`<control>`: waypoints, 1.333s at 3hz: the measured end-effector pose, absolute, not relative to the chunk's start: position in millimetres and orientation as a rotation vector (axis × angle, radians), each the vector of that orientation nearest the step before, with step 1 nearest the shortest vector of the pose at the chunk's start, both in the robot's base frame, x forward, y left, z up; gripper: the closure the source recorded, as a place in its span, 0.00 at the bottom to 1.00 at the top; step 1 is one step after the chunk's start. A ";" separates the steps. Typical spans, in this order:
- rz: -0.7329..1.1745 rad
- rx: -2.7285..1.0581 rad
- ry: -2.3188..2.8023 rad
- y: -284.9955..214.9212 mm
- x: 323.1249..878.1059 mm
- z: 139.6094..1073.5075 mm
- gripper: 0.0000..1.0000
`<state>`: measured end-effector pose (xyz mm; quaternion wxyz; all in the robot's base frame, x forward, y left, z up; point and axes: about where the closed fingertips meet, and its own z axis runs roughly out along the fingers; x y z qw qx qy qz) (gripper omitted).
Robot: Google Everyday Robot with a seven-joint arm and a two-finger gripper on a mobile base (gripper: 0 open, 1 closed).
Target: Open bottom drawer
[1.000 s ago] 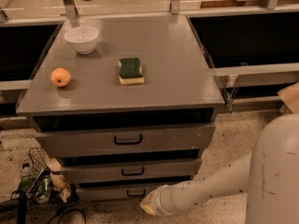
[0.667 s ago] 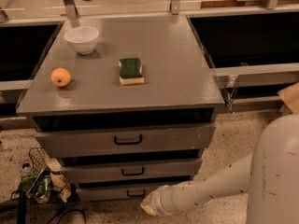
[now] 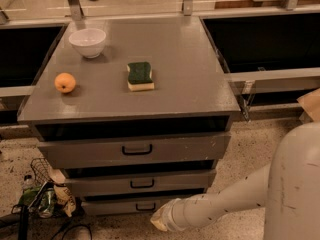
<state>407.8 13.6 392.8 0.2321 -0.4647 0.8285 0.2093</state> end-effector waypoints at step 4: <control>0.539 -1.275 2.298 10.5 412.8 374.6 0.00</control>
Offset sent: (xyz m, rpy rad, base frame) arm 0.0000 0.0000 0.0000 0.0000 0.0000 0.0000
